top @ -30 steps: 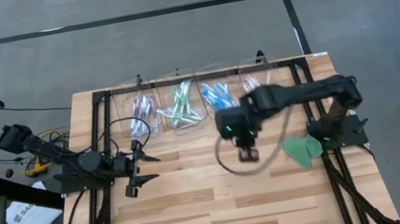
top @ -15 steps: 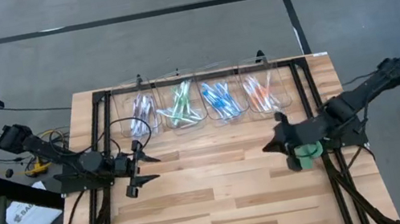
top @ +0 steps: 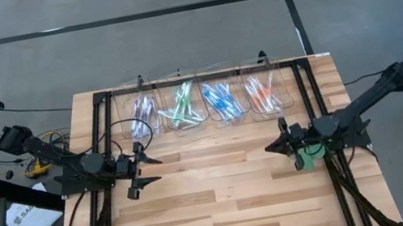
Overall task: Pick & Place Toothbrushes
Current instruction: Return to Home Position
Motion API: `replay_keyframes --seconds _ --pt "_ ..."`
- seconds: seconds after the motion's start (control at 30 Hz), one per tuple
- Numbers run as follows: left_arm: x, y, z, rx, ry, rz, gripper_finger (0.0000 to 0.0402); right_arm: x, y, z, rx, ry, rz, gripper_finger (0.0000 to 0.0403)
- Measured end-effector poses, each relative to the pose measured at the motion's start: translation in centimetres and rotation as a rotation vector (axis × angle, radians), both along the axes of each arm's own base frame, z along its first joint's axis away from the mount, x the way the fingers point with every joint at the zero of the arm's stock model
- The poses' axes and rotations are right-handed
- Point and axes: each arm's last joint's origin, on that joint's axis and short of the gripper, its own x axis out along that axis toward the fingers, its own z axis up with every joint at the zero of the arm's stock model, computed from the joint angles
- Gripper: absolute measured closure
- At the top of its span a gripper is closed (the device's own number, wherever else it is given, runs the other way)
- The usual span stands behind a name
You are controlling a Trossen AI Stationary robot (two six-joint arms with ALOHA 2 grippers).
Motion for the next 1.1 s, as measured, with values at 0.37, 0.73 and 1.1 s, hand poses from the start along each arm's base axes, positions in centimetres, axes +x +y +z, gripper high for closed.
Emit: replay_keyframes --seconds 0.37,0.73,1.1 --pt "0.0 0.0 0.0 0.000 0.003 0.010 0.0184 -0.2 0.1 -0.5 -0.150 -0.018 0.073 0.0403" --pt "0.2 0.7 0.0 -0.004 0.003 0.067 0.0184 0.2 -0.9 -0.1 -0.308 -0.089 0.129 0.0403" --pt "0.2 0.7 0.0 -0.013 0.003 0.067 0.0184 0.2 -2.6 -0.4 -0.244 -0.038 0.100 0.0403"
